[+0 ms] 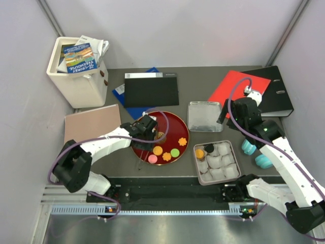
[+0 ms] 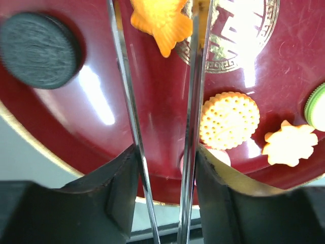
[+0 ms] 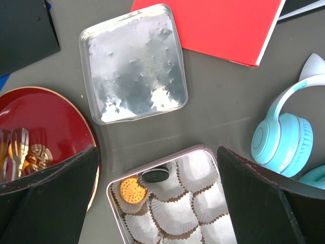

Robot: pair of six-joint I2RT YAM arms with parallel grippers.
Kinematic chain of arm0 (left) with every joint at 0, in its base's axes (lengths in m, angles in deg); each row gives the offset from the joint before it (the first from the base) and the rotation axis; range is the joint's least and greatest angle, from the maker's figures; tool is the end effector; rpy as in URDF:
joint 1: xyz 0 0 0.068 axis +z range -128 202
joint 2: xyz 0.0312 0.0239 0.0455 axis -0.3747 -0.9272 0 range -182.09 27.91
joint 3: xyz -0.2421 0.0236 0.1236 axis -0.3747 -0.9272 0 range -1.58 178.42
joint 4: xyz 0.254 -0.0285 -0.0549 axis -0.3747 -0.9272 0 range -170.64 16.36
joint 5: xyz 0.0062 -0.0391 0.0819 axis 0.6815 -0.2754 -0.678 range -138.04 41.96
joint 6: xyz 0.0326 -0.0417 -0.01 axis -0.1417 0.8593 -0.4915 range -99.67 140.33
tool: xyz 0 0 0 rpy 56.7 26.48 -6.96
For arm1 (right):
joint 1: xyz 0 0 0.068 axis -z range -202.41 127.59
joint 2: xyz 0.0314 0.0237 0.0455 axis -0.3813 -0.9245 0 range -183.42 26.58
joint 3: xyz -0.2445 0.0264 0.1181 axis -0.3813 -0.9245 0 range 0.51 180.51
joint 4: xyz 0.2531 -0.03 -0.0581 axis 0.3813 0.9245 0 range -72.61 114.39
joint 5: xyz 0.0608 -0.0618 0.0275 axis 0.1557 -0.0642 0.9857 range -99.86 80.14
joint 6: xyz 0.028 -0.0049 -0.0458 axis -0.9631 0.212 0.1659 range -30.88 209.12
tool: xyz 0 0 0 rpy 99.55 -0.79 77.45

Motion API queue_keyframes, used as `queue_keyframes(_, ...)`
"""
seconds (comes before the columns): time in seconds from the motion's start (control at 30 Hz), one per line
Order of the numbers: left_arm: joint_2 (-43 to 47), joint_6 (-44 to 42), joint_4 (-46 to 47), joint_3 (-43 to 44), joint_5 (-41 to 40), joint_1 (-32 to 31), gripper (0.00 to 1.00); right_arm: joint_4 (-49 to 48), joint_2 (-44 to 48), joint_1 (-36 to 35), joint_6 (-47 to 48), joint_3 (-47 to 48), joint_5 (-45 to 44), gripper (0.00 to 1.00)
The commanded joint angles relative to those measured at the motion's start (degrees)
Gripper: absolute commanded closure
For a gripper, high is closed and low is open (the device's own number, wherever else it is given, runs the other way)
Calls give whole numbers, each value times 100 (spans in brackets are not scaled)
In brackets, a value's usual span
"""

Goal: Pack the cookies

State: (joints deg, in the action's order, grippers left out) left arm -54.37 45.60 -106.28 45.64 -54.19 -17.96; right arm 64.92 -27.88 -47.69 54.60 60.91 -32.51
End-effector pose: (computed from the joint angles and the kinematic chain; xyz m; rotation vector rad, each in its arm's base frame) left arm 0.2024 -0.1649 0.1823 0.3231 2.7331 -0.1679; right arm 0.1722 0.0661 0.3425 0.3788 2.2000 0.1123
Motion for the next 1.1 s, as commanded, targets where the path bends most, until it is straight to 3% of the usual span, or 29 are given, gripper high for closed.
queue_keyframes(0.0, 563, -189, -575, 769, -439, 24, 51, -200, -21, -56, 68, 182, 7, 1)
queue_keyframes(0.3, 950, -331, -1604, 1763, -580, 24, 50, -244, 14, -65, 33, 165, 77, 1)
queue_keyframes(1.07, 793, 65, -1447, 1105, -308, -152, 45, -253, 155, -127, 33, 16, 33, 1)
